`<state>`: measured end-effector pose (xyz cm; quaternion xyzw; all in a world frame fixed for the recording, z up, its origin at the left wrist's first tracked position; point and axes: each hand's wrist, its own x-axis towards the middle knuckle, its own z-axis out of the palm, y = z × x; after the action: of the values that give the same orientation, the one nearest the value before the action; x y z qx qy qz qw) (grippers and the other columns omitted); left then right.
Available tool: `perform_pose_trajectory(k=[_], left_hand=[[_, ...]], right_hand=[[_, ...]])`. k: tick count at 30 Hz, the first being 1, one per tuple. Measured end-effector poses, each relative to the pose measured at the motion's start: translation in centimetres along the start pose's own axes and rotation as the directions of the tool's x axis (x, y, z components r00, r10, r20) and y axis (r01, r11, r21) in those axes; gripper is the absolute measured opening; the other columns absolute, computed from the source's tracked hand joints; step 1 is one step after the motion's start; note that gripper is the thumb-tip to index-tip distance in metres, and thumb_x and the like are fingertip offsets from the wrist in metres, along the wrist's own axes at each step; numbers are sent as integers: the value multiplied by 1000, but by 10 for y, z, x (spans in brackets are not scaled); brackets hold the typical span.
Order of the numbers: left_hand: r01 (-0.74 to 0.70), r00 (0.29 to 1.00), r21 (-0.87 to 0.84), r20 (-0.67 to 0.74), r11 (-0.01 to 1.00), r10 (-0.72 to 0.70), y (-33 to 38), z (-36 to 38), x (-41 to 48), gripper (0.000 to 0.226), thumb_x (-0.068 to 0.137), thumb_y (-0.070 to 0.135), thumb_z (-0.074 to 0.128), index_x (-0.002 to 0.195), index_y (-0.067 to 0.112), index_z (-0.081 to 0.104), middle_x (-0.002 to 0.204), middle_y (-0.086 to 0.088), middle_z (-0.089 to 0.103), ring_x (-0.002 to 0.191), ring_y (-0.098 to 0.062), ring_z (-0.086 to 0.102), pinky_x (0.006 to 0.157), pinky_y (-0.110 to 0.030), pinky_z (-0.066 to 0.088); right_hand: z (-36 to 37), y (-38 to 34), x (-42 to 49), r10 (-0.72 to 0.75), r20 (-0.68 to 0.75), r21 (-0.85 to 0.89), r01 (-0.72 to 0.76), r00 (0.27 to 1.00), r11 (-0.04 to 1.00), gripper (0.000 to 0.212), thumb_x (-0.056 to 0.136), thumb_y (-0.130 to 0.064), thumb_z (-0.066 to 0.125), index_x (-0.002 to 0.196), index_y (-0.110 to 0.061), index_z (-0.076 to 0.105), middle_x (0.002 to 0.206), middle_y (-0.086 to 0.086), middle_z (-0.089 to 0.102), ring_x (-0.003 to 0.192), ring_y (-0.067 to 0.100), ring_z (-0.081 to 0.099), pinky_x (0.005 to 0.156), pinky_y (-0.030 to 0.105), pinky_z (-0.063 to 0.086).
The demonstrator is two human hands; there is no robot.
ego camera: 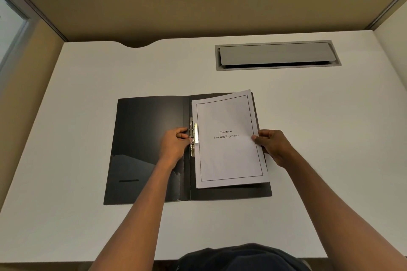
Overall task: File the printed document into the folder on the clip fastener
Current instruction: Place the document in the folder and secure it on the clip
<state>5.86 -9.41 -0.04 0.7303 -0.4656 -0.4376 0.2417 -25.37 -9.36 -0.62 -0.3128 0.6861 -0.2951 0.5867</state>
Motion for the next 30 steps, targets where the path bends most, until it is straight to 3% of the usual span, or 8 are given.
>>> perform_pose_trajectory(k=[5, 12, 16, 19, 21, 25, 28, 30], left_hand=[[-14, 1000, 0, 3, 1000, 14, -2, -1, 0, 49, 90, 7, 76, 136, 10, 64, 91, 8, 69, 87, -11, 68, 84, -21, 54], [-19, 1000, 12, 0, 1000, 19, -1, 3, 3, 45, 91, 11, 75, 135, 13, 66, 91, 4, 72, 94, -18, 70, 97, -39, 58], [-15, 1000, 11, -1, 1000, 15, -3, 4, 4, 44, 93, 13, 74, 136, 14, 66, 95, 2, 73, 96, -20, 71, 94, -36, 58], [-9, 1000, 20, 4, 1000, 8, -4, 4, 6, 45, 93, 13, 74, 136, 14, 65, 97, 2, 74, 96, -19, 71, 93, -34, 57], [-4, 1000, 23, -1, 1000, 4, -5, 3, 8, 45, 93, 13, 73, 137, 13, 65, 101, -1, 75, 98, -19, 71, 97, -37, 58], [-34, 999, 66, -31, 997, 36, -2, 2, 12, 41, 95, 12, 70, 135, 12, 66, 108, -3, 76, 98, -14, 68, 95, -29, 53], [-86, 992, 141, -84, 986, 99, 9, 4, 17, 25, 97, 12, 64, 121, 11, 72, 112, -8, 75, 95, -15, 65, 93, -32, 54], [-145, 980, 204, -104, 968, 169, 20, 5, 25, 11, 96, 9, 61, 89, 14, 67, 96, -11, 72, 83, -19, 63, 81, -36, 55]], right_hand=[[1, 7, -2, 14, -1, 7, -14, 1000, 1000, 8, 92, -8, 71, 93, 0, 74, 85, 11, 72, 73, 20, 63, 73, 30, 52], [3, 11, -2, 16, -34, -61, -18, 999, 998, 15, 93, -11, 71, 92, 3, 73, 83, 13, 70, 70, 22, 59, 65, 29, 50], [9, 8, 0, -58, -114, -171, 37, 992, 984, 24, 91, -26, 75, 90, -3, 68, 71, -3, 65, 59, 12, 56, 50, 22, 44], [16, 9, 3, -143, -209, -358, 61, 967, 932, 32, 90, -38, 73, 103, -11, 62, 93, 1, 65, 84, 20, 63, 72, 35, 54], [21, 11, 4, -240, -236, -477, 103, 942, 873, 28, 93, -33, 69, 97, -5, 64, 89, 7, 67, 83, 26, 63, 79, 41, 54], [23, 13, 5, -351, -246, -592, 146, 904, 793, 19, 92, -10, 65, 75, -2, 61, 67, 4, 58, 64, 23, 55, 69, 33, 44], [21, 14, 7, -362, -254, -608, 143, 897, 781, 6, 90, -3, 63, 89, -3, 69, 79, 3, 63, 73, 23, 61, 74, 30, 46], [21, 13, 6, -338, -274, -590, 120, 901, 798, 17, 91, -6, 66, 108, -4, 69, 91, 1, 63, 82, 21, 62, 79, 29, 49]])
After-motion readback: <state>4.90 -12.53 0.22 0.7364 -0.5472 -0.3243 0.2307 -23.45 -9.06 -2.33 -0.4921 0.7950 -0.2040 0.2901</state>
